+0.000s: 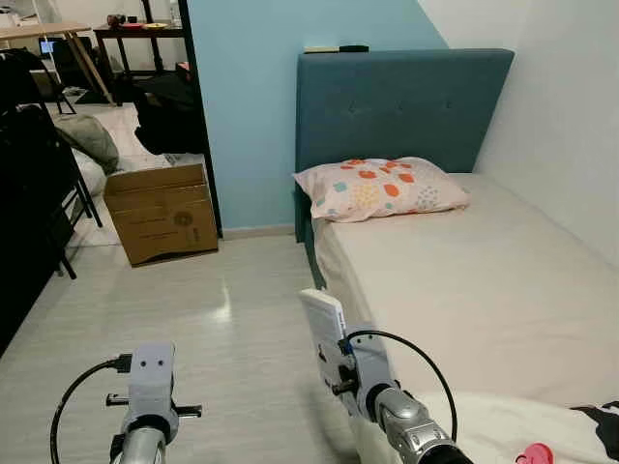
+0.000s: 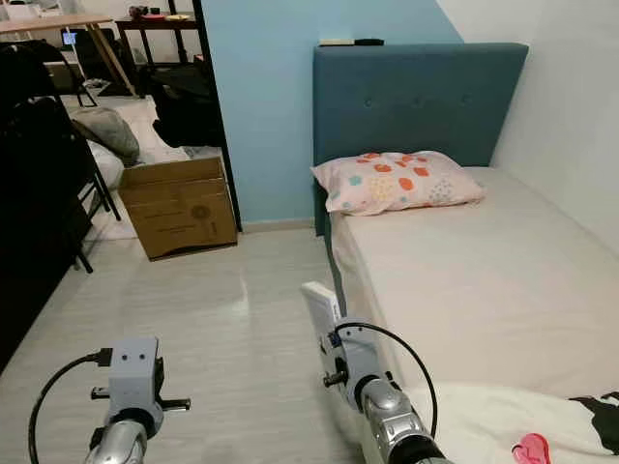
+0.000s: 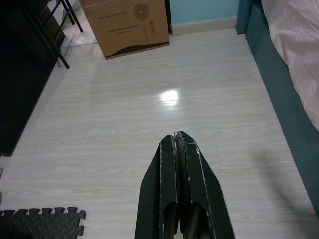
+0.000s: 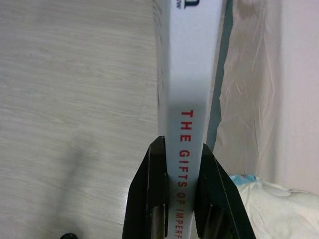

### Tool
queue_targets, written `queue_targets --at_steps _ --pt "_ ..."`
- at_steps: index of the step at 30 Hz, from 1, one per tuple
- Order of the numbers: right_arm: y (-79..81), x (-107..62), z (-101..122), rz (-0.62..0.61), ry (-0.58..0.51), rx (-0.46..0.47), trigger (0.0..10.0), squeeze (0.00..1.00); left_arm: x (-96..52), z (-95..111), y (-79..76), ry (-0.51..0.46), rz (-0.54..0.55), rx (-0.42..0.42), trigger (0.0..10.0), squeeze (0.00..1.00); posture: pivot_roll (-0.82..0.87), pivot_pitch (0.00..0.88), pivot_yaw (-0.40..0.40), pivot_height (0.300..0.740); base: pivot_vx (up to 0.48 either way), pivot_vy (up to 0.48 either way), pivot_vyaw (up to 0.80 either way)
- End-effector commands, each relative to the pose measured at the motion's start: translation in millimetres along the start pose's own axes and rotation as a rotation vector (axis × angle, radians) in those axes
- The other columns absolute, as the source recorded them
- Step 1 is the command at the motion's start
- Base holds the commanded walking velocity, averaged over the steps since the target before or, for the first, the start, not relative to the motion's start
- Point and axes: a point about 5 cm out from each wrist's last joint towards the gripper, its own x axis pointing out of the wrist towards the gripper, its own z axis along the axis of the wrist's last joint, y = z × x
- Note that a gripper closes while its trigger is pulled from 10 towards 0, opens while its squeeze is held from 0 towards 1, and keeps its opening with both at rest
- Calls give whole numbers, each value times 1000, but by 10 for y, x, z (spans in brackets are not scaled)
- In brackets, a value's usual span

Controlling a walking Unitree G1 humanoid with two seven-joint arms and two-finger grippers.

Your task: Clean up the room

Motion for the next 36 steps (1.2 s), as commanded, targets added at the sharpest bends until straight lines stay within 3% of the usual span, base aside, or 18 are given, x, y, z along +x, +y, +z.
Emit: queue_targets --at_steps 1,7,19,26,36 --pt "-2 15 49 -3 -21 -21 10000 0 1 -37 36 13 15 5 10000 0 25 0 -29 740 0 0 0" --pt "-20 25 30 -10 14 -62 10000 0 -1 -59 19 27 28 1 10000 0 24 0 -37 740 0 0 0" --pt "-4 16 17 -8 15 -55 10000 0 -6 -61 -17 29 10 -14 10000 0 18 0 -33 740 0 0 0" --pt "13 17 -17 -10 23 -52 10000 0 1 -52 -45 28 -19 -5 10000 0 17 0 -29 740 0 439 0" --pt "0 13 -29 -12 31 -46 10000 0 2 -65 -61 42 -32 8 10000 0 19 0 -29 740 0 0 0"
